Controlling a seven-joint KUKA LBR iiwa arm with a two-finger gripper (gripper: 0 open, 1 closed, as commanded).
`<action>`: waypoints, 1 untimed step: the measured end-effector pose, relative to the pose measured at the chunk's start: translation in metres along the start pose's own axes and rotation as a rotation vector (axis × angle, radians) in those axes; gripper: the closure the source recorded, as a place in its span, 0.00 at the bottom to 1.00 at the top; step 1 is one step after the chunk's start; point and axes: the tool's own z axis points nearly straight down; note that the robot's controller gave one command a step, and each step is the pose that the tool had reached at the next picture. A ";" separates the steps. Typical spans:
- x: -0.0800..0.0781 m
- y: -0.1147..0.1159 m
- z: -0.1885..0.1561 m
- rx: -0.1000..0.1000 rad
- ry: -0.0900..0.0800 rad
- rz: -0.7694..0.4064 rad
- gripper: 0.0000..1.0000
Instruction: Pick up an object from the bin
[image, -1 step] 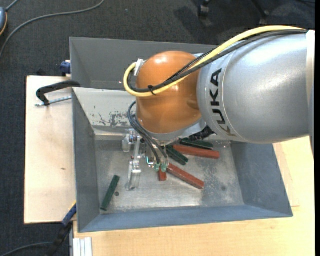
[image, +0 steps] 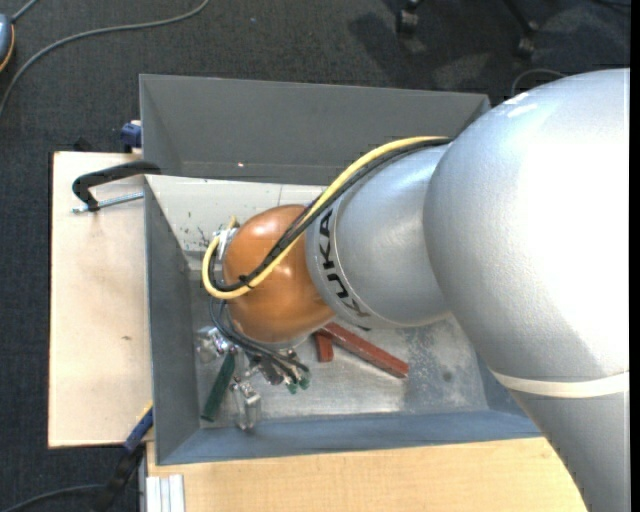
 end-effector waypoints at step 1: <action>0.008 -0.012 -0.033 0.002 -0.009 -0.457 0.00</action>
Offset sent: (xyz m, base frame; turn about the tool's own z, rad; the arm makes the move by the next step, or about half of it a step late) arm -0.0029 -0.0154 0.0314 -0.4580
